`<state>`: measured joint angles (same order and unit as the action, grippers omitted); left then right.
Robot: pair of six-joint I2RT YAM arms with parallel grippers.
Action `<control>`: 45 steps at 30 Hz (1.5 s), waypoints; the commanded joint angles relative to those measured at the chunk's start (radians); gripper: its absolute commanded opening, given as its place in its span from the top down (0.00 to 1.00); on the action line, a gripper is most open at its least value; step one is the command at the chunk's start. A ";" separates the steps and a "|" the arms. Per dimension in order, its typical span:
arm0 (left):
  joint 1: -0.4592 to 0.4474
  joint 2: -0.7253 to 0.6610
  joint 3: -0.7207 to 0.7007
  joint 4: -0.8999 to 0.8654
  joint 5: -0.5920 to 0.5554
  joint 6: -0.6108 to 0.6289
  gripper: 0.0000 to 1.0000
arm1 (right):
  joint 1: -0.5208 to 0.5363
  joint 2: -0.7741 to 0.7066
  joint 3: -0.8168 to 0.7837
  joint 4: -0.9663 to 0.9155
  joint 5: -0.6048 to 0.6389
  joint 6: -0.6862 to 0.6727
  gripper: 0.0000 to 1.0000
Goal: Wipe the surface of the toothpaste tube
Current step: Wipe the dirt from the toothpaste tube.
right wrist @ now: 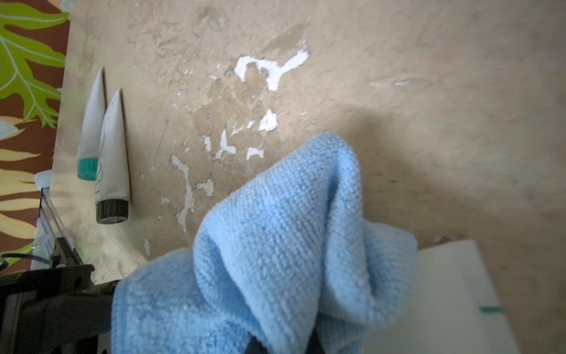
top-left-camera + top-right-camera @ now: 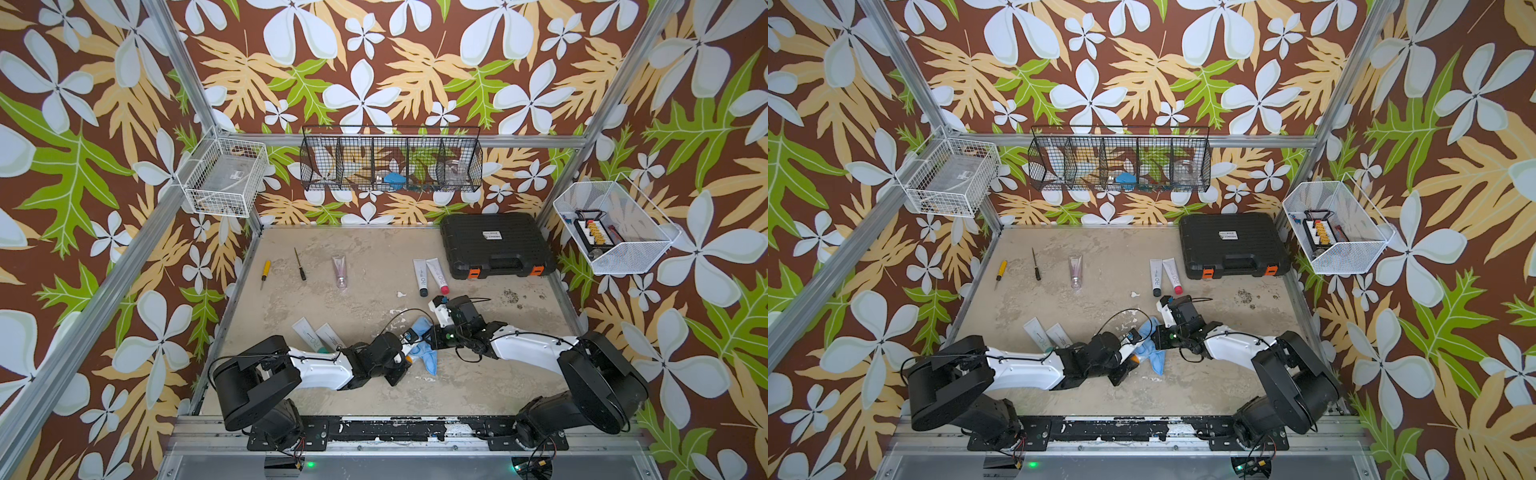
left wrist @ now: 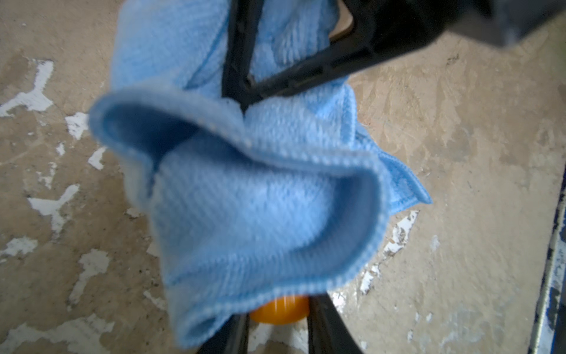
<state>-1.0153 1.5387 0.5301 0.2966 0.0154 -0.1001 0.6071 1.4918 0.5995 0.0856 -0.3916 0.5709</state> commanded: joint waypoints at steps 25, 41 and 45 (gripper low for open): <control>0.013 -0.002 0.001 0.016 -0.015 0.019 0.79 | 0.044 -0.044 -0.099 -0.090 0.179 0.019 1.00; 0.014 -0.001 0.002 0.012 -0.003 0.020 0.79 | -0.188 -0.112 -0.095 -0.154 0.243 -0.094 1.00; 0.013 0.001 0.004 0.012 -0.003 0.022 0.79 | -0.188 -0.108 -0.097 -0.135 0.199 -0.085 1.00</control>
<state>-1.0042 1.5387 0.5301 0.3107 0.0193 -0.0769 0.4198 1.3800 0.5056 0.0250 -0.1837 0.4931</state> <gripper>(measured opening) 0.300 0.072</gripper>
